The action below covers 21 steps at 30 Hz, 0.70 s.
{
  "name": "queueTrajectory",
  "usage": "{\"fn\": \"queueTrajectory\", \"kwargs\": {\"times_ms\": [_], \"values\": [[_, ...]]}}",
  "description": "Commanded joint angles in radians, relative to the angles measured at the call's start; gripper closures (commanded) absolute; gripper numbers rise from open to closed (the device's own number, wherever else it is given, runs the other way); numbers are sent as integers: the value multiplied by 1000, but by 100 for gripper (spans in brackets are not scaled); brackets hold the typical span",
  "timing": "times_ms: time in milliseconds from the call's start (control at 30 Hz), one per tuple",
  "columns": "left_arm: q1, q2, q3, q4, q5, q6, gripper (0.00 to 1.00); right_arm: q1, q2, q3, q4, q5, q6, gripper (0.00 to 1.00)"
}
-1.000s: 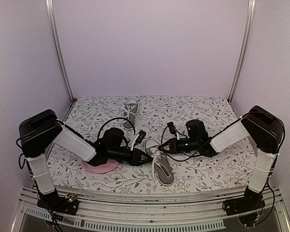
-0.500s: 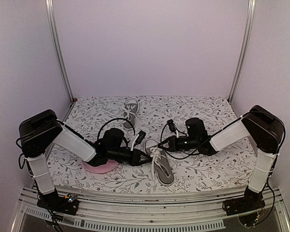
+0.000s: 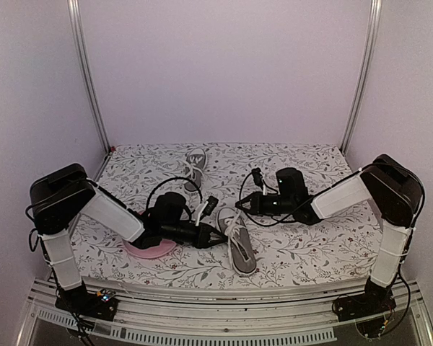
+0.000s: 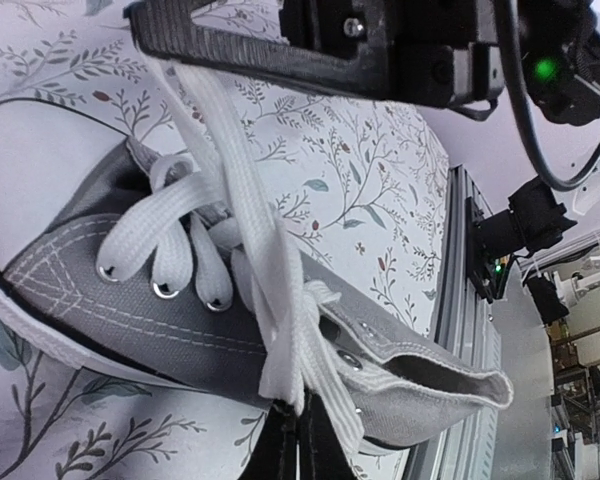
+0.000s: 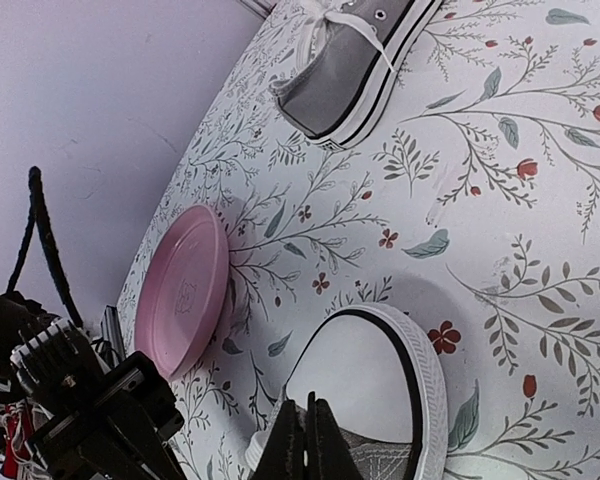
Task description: Tie the shoes
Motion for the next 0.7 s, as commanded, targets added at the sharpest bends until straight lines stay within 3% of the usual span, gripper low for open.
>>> {"fn": "queueTrajectory", "kwargs": {"times_ms": [0,667], "values": [[-15,14,3,17,9,2,100,-24,36,33,7,38,2,98],[-18,13,-4,14,-3,0,100,-57,37,-37,23,147,117,98]]}}
